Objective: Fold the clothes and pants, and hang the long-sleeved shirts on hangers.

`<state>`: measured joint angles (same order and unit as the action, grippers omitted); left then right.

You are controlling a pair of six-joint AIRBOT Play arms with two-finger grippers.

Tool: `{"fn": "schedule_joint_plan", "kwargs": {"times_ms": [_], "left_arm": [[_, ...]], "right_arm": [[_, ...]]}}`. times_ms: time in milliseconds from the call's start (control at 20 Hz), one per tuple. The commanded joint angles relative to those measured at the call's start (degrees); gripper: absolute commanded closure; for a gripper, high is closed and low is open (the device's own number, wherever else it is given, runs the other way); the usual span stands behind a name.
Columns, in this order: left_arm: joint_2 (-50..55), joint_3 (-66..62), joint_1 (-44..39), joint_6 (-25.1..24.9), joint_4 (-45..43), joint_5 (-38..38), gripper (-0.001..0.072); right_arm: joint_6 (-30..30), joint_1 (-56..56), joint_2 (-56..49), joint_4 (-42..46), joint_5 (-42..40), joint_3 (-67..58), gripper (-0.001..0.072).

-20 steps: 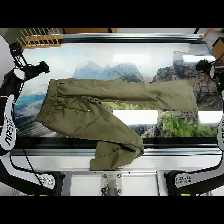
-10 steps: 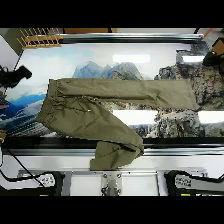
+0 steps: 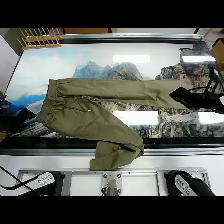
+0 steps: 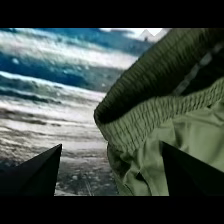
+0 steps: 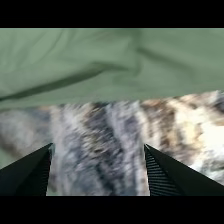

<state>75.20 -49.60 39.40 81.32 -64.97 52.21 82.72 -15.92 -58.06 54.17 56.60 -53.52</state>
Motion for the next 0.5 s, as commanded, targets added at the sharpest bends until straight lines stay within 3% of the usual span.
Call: {"fn": "schedule_joint_plan", "kwargs": {"times_ms": [0,400,450], "left_arm": [[-0.3,5.2,0.3,-3.6,3.4,-5.1,0.0052],[8.2,0.5,-8.0,-3.7,3.6,-2.0,0.0053],[8.7,-0.1,-8.9,-2.8,3.6,-1.7,0.0131]], "right_arm": [[-3.5,0.1,2.1,-9.5,2.0,4.2,0.0115],[-3.5,0.1,2.2,-10.5,2.2,4.2,0.0114],[-3.5,0.1,2.1,-10.4,2.5,4.2,0.0114]]}}
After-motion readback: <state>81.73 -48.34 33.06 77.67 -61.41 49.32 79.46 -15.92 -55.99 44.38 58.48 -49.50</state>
